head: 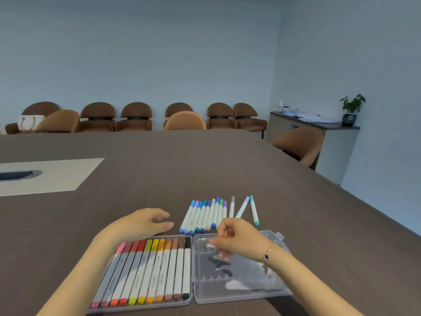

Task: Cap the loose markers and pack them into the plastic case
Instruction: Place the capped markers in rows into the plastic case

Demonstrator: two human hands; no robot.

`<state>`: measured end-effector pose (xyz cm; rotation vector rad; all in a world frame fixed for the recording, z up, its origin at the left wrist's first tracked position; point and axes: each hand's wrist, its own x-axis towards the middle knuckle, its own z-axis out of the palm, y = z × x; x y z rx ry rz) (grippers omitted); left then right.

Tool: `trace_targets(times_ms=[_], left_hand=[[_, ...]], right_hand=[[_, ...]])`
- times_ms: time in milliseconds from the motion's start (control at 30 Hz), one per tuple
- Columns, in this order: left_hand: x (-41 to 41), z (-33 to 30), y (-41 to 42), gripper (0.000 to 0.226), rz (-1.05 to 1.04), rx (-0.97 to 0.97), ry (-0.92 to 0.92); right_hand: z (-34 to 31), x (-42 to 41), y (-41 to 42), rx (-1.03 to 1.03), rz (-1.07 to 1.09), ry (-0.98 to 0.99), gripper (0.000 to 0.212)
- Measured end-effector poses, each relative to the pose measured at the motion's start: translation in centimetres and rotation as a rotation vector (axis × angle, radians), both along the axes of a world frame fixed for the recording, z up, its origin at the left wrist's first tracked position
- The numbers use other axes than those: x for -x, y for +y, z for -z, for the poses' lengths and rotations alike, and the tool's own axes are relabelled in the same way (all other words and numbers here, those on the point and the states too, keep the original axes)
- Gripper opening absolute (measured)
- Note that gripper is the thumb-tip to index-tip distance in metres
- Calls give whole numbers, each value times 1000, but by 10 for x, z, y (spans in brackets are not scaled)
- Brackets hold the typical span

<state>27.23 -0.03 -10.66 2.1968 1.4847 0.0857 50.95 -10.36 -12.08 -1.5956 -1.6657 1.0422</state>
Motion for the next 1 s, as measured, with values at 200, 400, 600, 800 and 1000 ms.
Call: trace_targets(times_ms=[200, 400, 600, 800, 1000], left_hand=[[-59, 5, 22, 32, -253, -20, -233], [-81, 25, 37, 7, -250, -30, -129], [-82, 29, 53, 14, -307, 93, -85], [-89, 38, 60, 24, -388, 105, -65], [-88, 45, 62, 21, -427, 104, -92]], right_hand=[[-23, -81, 5, 52, 148, -152, 20], [-20, -120, 26, 67, 258, -154, 18], [-9, -129, 63, 134, 309, -216, 16], [2, -122, 93, 140, 375, -324, 16], [14, -117, 109, 187, 372, -422, 16]])
